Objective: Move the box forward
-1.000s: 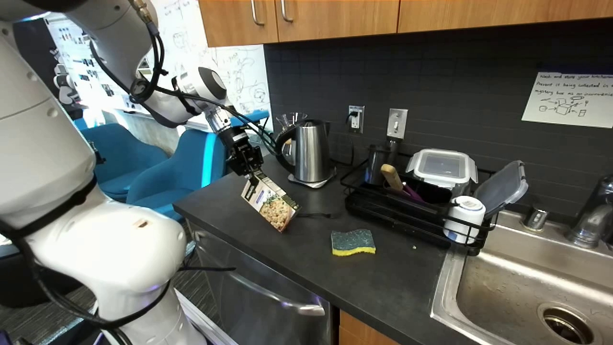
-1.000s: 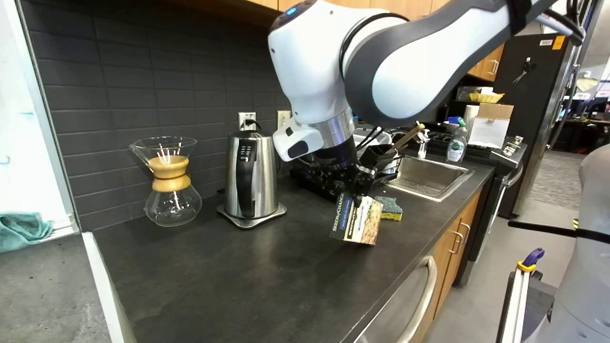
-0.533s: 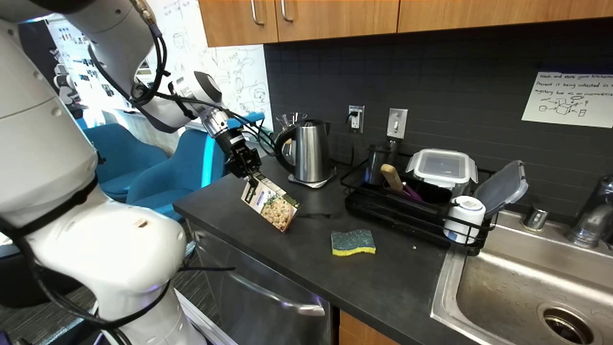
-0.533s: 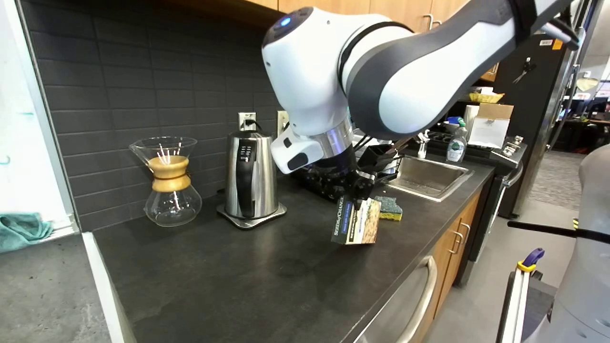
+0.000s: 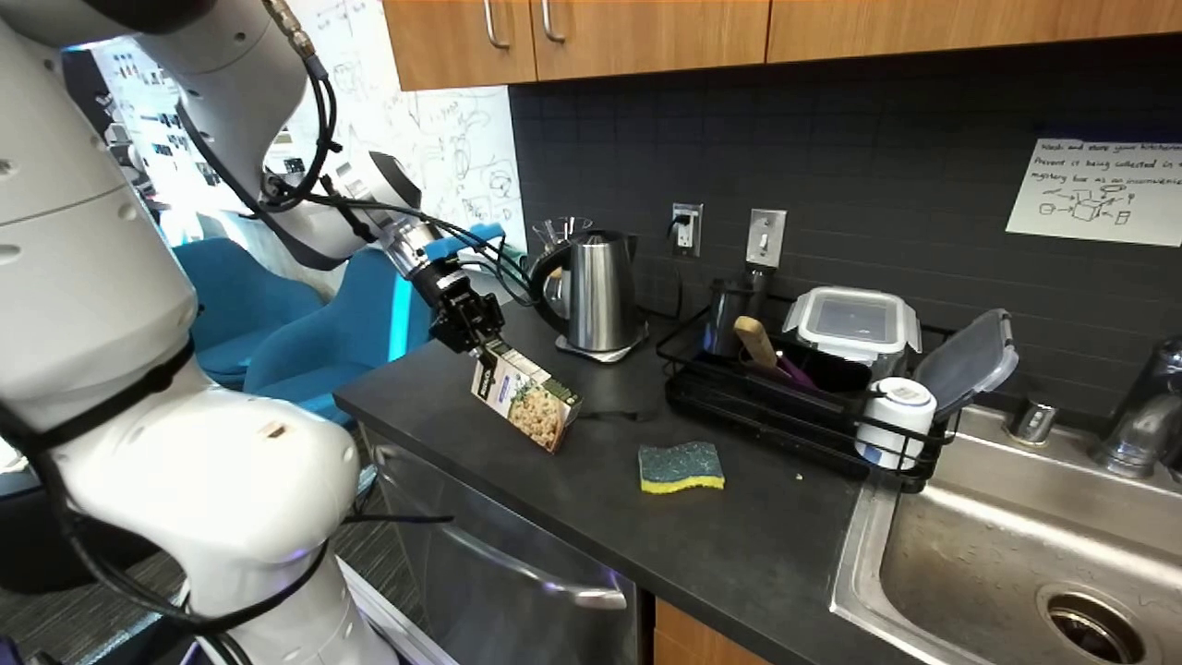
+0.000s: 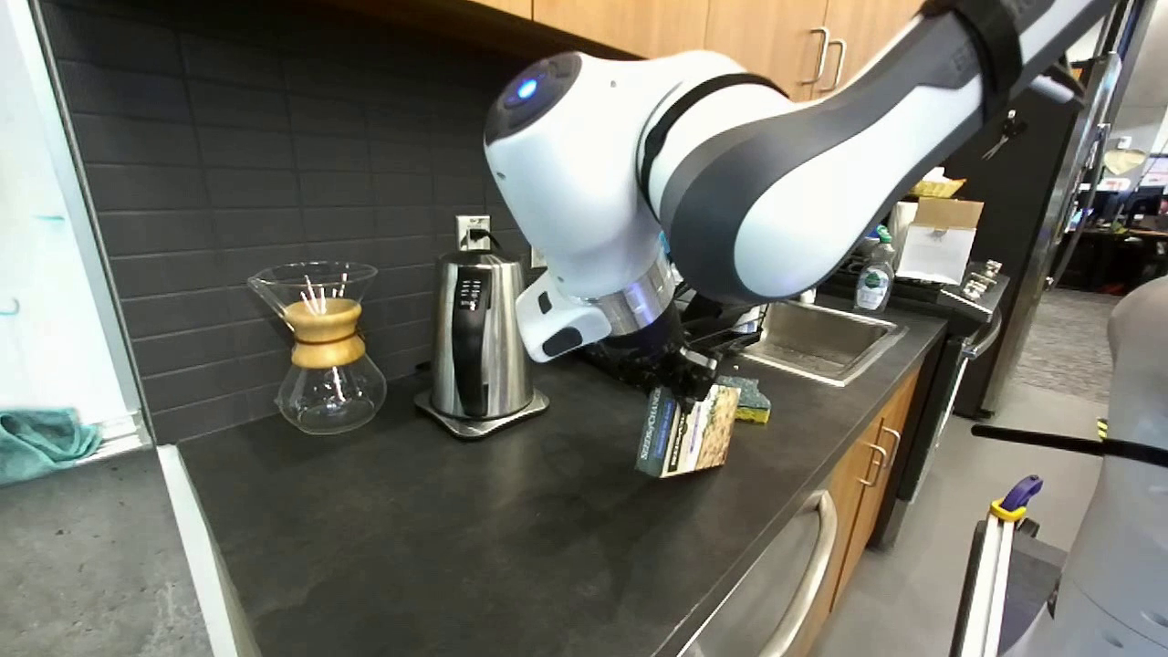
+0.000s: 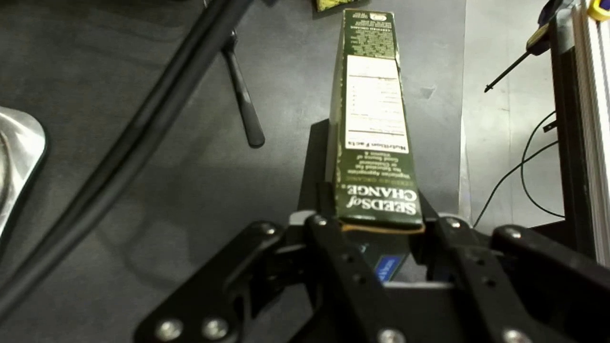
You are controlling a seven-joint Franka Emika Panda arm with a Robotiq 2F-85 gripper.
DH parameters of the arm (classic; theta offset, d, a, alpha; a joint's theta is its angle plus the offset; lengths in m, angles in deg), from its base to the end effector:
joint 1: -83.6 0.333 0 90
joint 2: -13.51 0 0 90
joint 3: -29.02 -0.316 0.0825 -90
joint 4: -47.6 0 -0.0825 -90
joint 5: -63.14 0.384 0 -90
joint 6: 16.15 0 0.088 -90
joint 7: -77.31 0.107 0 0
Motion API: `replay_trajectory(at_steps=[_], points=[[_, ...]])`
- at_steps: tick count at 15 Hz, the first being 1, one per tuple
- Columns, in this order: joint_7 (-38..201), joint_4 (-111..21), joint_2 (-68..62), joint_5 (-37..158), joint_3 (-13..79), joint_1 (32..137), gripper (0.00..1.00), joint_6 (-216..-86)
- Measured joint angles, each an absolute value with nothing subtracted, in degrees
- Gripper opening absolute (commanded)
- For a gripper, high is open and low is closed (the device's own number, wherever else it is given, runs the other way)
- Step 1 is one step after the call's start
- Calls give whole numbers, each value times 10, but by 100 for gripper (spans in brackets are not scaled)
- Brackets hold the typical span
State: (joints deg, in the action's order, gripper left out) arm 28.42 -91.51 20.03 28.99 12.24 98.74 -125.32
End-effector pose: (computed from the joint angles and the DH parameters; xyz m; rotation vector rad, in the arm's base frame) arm 0.3878 0.1929 0.3324 1.6848 1.9649 -0.6481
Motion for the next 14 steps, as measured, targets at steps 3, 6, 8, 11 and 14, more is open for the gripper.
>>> replay_trajectory(at_steps=[3, 6, 8, 11, 14], points=[[334, -909, 182, 277, 115, 996, 12, -1237], [367, -902, 160, 268, 110, 1004, 12, -1221], [381, -897, 146, 264, 109, 1008, 12, -1213], [392, -892, 129, 260, 108, 1009, 12, -1205], [396, -888, 116, 260, 108, 1009, 12, -1198]])
